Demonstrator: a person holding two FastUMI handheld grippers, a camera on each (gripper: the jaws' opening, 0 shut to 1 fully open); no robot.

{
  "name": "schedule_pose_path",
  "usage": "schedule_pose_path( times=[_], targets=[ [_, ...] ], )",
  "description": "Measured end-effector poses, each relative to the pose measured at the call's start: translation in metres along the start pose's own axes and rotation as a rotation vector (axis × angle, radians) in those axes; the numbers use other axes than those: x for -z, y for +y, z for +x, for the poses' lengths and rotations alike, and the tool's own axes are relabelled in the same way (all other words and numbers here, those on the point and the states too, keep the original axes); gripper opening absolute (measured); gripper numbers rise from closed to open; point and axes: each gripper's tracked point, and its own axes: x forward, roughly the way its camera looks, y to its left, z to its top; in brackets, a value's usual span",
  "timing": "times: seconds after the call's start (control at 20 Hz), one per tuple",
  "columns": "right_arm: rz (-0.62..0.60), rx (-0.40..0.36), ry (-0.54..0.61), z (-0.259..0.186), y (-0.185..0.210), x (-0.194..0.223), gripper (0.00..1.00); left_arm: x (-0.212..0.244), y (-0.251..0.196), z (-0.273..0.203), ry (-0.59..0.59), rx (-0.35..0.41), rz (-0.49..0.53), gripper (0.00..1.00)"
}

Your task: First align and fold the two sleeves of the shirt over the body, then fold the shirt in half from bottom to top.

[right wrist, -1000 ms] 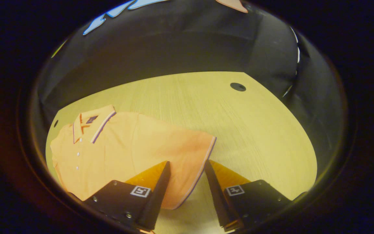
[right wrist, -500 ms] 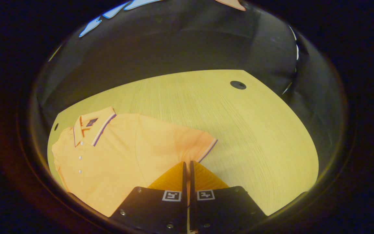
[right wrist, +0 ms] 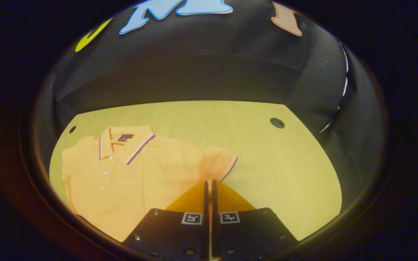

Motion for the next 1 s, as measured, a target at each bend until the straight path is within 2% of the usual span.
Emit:
schedule_pose_path(
  times=[0.2, 0.5, 0.9, 1.0],
  targets=[
    [0.002, -0.032, -0.02, -0.013, 0.032, -0.005, 0.03, 0.006, 0.017, 0.014, 0.009, 0.043, 0.008, 0.96],
    [-0.011, 0.002, -0.014, -0.021, 0.067, -0.003, 0.04, 0.022, 0.049, 0.04, 0.044, 0.096, -0.018, 0.96],
    [-0.067, -0.009, 0.02, -0.009, 0.111, 0.01, 0.06, 0.035, 0.077, 0.078, 0.067, 0.083, -0.024, 0.95],
    [-0.072, -0.005, 0.025, -0.006, 0.113, 0.012, 0.09, 0.04, 0.08, 0.085, 0.073, 0.076, -0.017, 0.95]
  ],
)
